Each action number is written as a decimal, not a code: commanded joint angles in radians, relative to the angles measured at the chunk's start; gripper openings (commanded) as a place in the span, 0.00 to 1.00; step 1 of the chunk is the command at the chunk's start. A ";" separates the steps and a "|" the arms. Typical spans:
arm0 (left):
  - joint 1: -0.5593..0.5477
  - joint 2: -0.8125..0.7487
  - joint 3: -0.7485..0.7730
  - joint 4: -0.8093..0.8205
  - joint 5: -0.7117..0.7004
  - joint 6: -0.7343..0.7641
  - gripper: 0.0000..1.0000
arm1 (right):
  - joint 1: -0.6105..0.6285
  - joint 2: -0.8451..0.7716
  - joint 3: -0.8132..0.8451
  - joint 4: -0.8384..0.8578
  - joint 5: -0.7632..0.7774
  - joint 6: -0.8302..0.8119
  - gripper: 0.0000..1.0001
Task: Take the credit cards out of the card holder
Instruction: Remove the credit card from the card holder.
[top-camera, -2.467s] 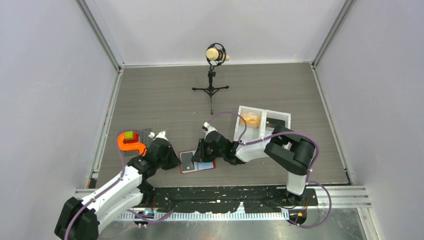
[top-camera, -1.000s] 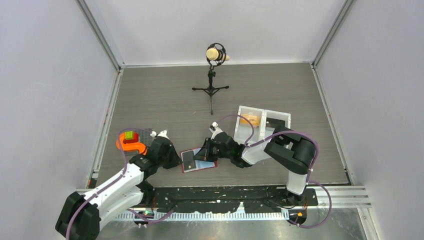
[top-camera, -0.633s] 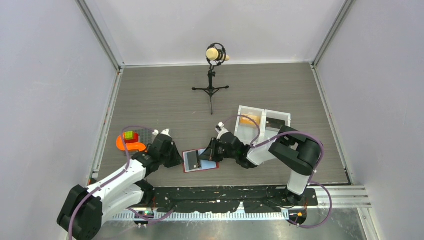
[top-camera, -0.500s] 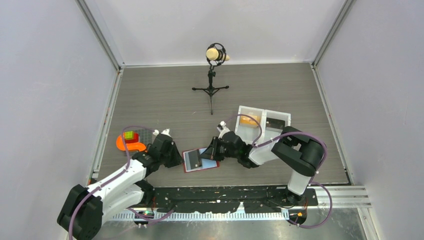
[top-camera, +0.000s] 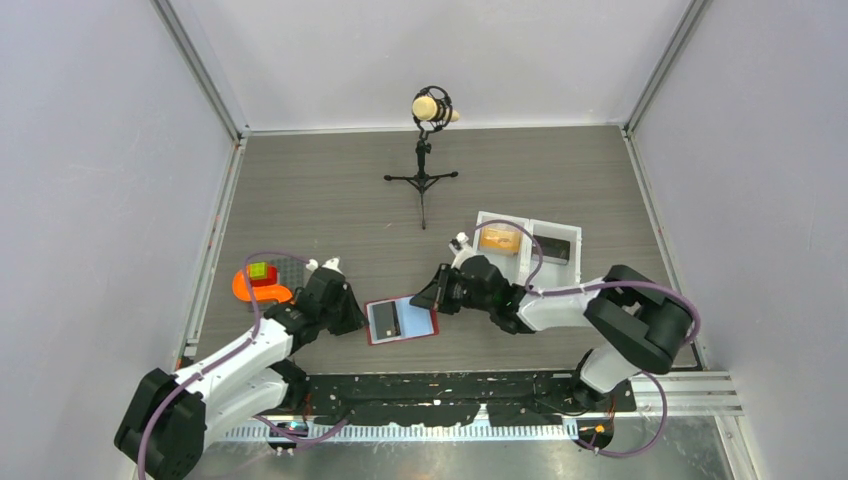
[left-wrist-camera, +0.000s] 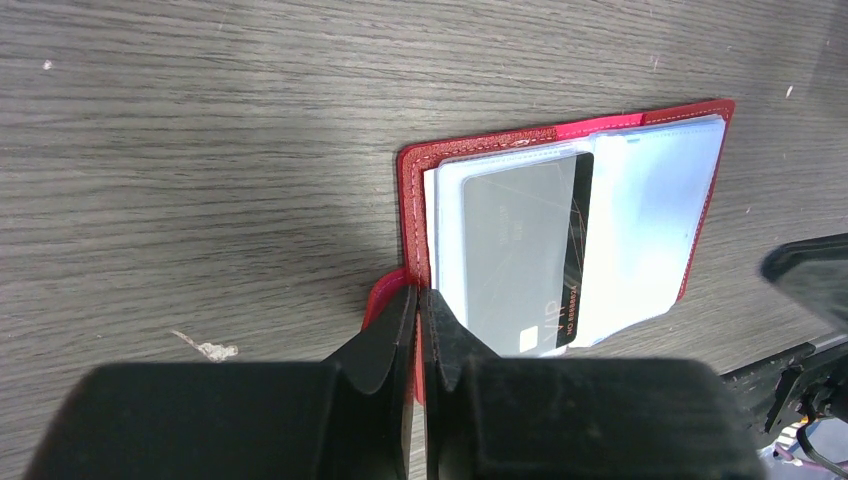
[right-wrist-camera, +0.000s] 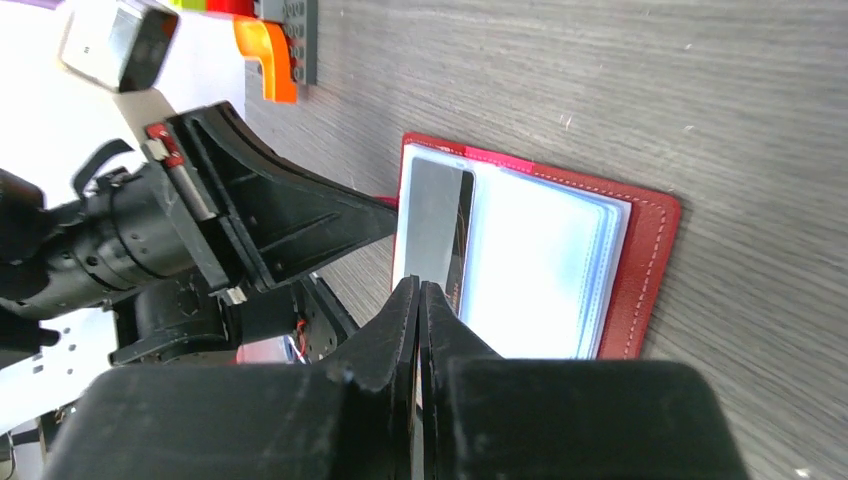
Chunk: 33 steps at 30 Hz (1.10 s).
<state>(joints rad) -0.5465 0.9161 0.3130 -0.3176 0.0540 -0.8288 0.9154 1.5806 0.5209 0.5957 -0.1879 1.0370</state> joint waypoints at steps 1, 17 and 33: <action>-0.003 0.020 0.001 -0.031 0.016 0.023 0.08 | -0.019 -0.095 -0.017 -0.067 0.056 -0.056 0.05; -0.004 -0.095 0.082 -0.072 0.066 0.024 0.14 | 0.046 0.066 0.157 -0.113 -0.037 -0.135 0.28; -0.004 0.015 0.013 0.064 0.087 0.011 0.12 | 0.046 0.174 0.211 -0.142 -0.039 -0.157 0.29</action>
<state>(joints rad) -0.5484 0.9077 0.3458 -0.3199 0.1329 -0.8265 0.9604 1.7397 0.6930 0.4389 -0.2253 0.9001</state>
